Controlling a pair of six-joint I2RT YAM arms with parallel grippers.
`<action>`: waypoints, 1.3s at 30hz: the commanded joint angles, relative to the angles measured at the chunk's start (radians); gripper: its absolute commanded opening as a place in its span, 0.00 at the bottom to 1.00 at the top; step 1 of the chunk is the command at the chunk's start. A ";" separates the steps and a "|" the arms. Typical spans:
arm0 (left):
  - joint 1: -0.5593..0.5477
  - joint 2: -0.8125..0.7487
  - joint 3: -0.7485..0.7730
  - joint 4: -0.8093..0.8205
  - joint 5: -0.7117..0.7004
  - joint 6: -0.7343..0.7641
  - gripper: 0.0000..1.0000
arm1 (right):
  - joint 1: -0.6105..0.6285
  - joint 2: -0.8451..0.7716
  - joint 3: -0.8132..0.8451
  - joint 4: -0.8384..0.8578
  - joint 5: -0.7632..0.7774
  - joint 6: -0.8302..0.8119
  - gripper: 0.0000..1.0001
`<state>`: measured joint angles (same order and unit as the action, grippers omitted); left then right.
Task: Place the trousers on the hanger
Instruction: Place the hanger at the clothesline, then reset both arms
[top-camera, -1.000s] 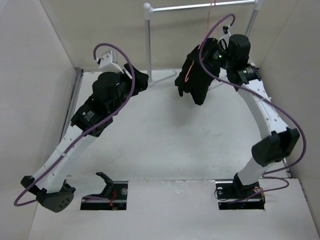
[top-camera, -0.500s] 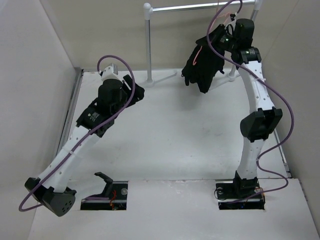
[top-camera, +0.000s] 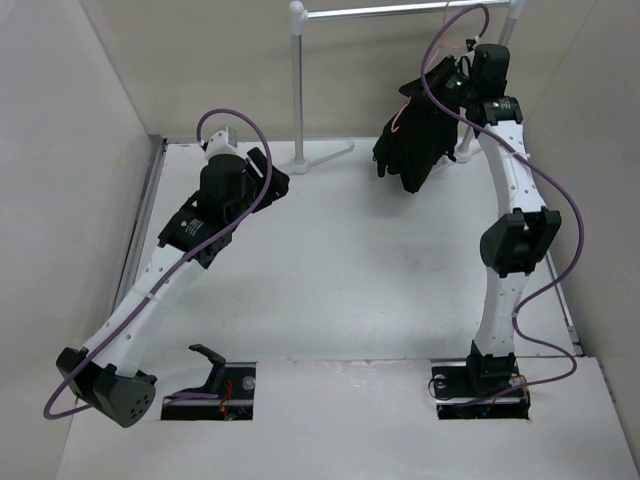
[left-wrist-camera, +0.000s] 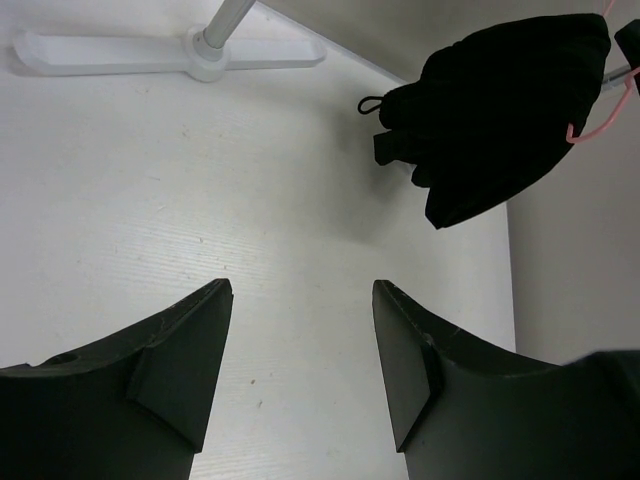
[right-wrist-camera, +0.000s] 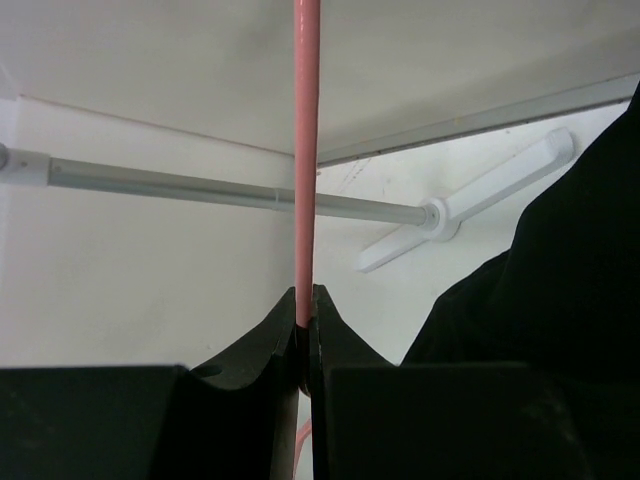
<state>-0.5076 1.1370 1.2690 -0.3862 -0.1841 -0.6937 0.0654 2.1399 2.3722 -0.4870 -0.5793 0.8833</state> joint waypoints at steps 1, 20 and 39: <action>0.008 0.000 -0.007 0.046 0.009 -0.007 0.56 | -0.009 -0.006 0.038 0.077 0.009 -0.001 0.06; 0.053 0.018 -0.007 0.052 -0.002 -0.010 0.60 | -0.032 -0.274 -0.209 0.119 0.142 -0.089 1.00; -0.058 0.227 -0.091 0.075 0.026 -0.006 1.00 | 0.033 -1.063 -1.442 0.163 0.593 -0.164 1.00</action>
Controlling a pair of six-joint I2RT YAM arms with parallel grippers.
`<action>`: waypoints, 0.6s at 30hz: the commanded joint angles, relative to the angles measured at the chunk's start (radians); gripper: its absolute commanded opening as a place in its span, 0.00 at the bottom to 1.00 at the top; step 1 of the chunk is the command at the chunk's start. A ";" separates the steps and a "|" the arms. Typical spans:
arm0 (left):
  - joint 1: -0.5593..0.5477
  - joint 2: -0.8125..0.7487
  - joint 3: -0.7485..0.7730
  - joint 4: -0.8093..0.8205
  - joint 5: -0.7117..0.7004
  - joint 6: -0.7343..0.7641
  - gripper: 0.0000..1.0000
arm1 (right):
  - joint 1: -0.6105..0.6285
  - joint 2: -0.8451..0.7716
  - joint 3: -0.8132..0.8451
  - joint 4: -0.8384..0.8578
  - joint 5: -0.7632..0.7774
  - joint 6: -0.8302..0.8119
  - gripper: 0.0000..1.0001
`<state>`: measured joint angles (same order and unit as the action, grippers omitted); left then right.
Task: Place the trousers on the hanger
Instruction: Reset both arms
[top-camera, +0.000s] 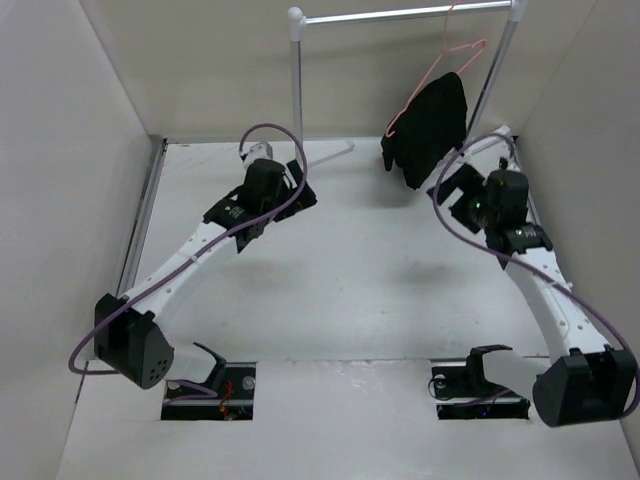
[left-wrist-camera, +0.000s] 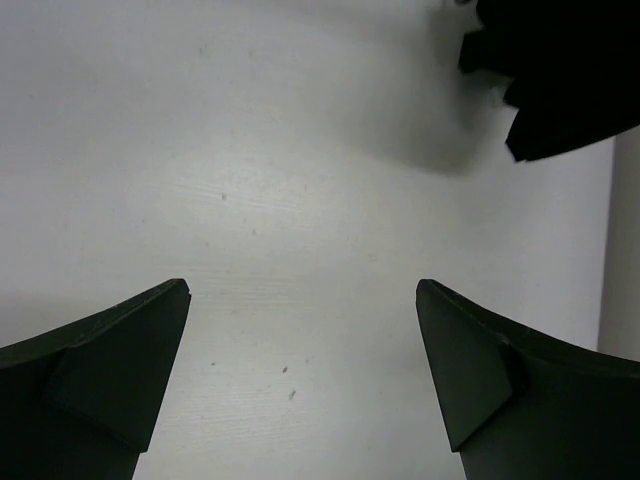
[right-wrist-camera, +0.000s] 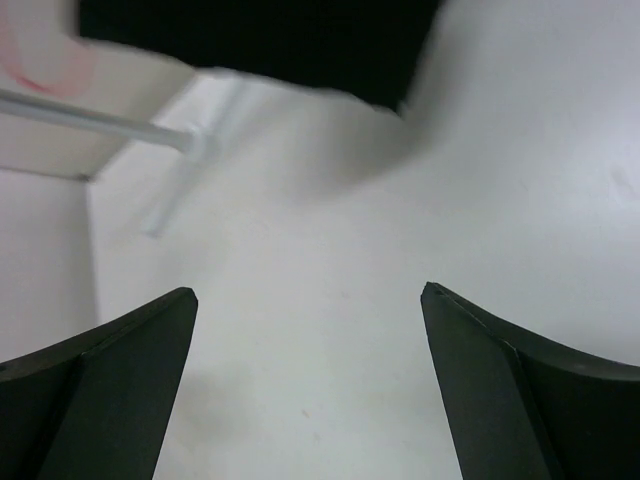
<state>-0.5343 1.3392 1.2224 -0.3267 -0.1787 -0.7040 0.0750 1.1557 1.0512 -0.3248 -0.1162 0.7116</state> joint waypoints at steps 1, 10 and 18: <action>-0.043 0.038 -0.058 0.015 0.030 0.003 1.00 | 0.030 -0.108 -0.175 -0.017 0.148 0.017 1.00; -0.124 0.190 -0.089 -0.057 0.058 -0.018 1.00 | 0.111 -0.231 -0.393 -0.143 0.158 0.104 1.00; -0.161 0.215 -0.064 -0.063 0.053 -0.041 1.00 | 0.125 -0.290 -0.373 -0.281 0.245 0.104 1.00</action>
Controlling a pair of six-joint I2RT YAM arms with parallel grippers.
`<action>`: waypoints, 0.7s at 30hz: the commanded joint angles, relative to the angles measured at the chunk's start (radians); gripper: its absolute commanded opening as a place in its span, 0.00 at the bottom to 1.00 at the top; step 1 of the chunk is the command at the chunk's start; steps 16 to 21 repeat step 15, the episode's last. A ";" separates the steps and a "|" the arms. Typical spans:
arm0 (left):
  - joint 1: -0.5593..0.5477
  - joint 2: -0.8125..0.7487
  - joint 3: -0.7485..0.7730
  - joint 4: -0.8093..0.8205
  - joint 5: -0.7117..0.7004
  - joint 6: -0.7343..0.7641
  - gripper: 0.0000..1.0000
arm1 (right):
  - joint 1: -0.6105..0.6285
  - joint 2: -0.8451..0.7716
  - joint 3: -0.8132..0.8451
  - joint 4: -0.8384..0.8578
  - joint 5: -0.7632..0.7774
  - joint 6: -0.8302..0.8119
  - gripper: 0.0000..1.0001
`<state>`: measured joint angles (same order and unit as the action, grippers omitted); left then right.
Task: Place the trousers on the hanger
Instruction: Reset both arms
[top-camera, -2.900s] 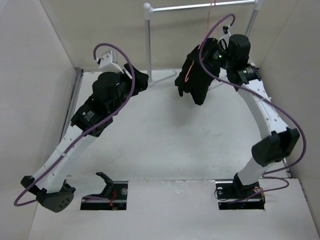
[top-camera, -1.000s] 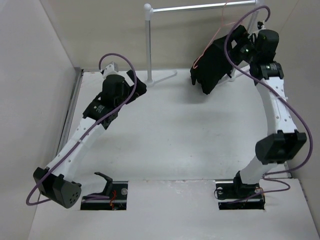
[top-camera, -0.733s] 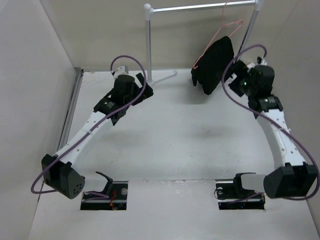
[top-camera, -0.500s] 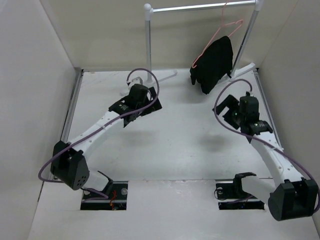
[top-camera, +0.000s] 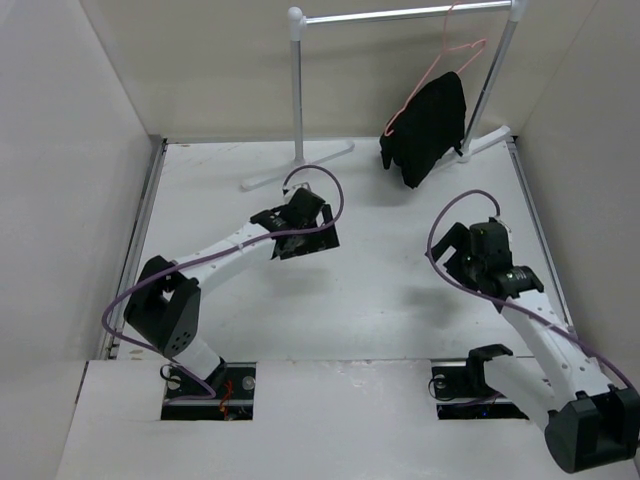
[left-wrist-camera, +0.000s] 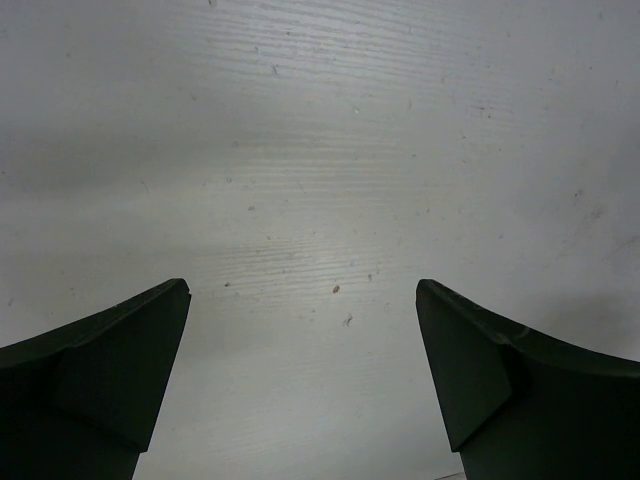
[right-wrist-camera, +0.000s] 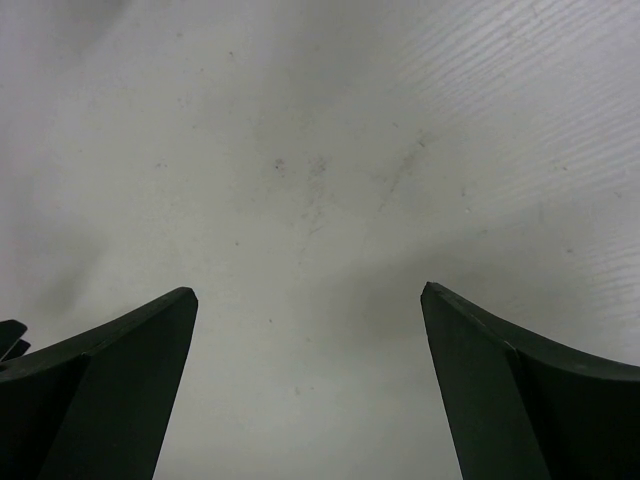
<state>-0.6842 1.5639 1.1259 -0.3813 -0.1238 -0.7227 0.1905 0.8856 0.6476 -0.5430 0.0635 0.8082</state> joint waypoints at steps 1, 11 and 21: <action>-0.016 -0.014 0.031 -0.008 -0.005 -0.032 1.00 | 0.010 -0.028 0.032 -0.074 0.073 0.005 1.00; -0.085 -0.077 0.018 -0.056 -0.134 -0.122 1.00 | 0.128 -0.054 -0.003 -0.074 0.078 0.005 1.00; -0.113 -0.084 0.046 -0.105 -0.192 -0.142 1.00 | 0.172 -0.039 -0.005 -0.069 0.090 -0.015 1.00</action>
